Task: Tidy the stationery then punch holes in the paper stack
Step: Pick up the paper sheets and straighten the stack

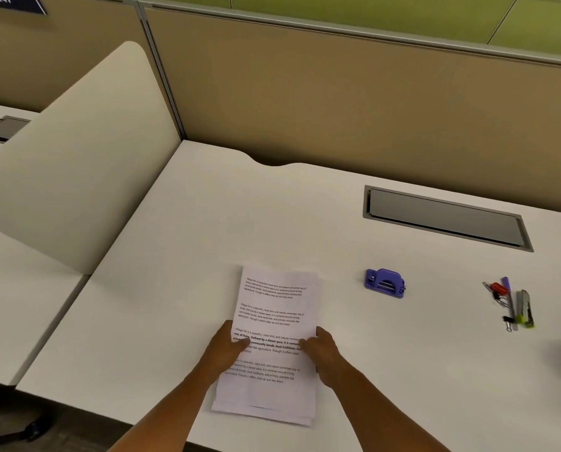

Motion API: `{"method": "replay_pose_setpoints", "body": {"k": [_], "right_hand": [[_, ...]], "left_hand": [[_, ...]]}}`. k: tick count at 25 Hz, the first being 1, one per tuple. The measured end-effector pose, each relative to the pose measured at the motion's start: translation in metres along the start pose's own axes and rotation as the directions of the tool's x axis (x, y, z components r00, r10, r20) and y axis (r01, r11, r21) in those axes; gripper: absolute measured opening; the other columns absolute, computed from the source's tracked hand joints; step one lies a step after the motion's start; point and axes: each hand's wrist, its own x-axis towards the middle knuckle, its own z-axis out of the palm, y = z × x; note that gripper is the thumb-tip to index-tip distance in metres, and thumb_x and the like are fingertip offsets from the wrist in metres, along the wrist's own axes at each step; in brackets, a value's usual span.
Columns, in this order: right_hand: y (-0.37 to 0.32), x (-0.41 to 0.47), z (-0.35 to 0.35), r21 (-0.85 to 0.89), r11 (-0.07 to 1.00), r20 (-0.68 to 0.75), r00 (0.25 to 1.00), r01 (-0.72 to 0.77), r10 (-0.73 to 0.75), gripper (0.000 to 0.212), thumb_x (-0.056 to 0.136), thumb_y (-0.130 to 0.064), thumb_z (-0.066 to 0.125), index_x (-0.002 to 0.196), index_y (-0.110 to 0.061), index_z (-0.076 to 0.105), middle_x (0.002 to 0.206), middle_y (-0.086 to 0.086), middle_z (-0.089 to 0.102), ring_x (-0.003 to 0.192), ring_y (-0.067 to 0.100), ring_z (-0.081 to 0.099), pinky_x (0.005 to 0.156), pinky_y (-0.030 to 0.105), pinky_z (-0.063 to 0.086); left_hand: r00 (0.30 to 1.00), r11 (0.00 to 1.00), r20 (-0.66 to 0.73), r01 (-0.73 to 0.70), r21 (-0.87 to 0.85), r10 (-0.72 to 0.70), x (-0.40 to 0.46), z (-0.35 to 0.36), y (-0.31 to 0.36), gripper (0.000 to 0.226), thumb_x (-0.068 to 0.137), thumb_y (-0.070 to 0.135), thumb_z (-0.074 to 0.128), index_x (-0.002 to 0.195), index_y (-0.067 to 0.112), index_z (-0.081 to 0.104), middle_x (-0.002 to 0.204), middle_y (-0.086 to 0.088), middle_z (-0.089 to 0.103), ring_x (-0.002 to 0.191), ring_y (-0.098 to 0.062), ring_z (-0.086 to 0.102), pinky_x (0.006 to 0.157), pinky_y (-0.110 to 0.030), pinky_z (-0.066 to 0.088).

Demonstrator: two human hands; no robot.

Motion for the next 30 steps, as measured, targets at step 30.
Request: {"method": "replay_pose_setpoints", "body": {"k": [30], "right_hand": [[0.094, -0.036, -0.091, 0.752, 0.659, -0.132, 0.982, 0.010, 0.135, 0.020, 0.098, -0.010, 0.056, 0.115, -0.010, 0.066, 0.104, 0.018, 0.076, 0.097, 0.038, 0.070, 0.071, 0.046, 0.061]], "left_hand": [[0.947, 0.850, -0.168, 0.156, -0.502, -0.273, -0.066, 0.102, -0.044, 0.042, 0.089, 0.003, 0.067, 0.130, 0.006, 0.057, 0.125, -0.018, 0.067, 0.109, -0.038, 0.063, 0.101, -0.056, 0.050]]}}
